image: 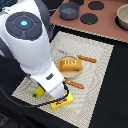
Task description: Interact with the objects in diverse but meaningful ways.
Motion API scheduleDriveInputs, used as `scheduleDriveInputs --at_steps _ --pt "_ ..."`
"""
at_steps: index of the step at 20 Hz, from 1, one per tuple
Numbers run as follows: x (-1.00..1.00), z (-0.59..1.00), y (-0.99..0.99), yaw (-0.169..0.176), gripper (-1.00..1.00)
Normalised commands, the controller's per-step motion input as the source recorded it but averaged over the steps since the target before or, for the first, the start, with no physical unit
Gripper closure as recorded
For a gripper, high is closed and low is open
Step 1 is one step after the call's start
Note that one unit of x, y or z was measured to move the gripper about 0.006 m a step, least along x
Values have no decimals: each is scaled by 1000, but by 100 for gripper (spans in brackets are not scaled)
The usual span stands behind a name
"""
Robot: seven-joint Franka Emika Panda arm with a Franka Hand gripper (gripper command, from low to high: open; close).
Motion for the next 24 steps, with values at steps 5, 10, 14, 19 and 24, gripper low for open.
scheduleDriveInputs --at_steps 5,10,14,19,24 --pt "70 823 182 52 100" --pt "-94 1000 491 61 100" --pt "-249 676 605 46 100" --pt "-276 282 737 41 100" --pt "-215 217 879 53 100"
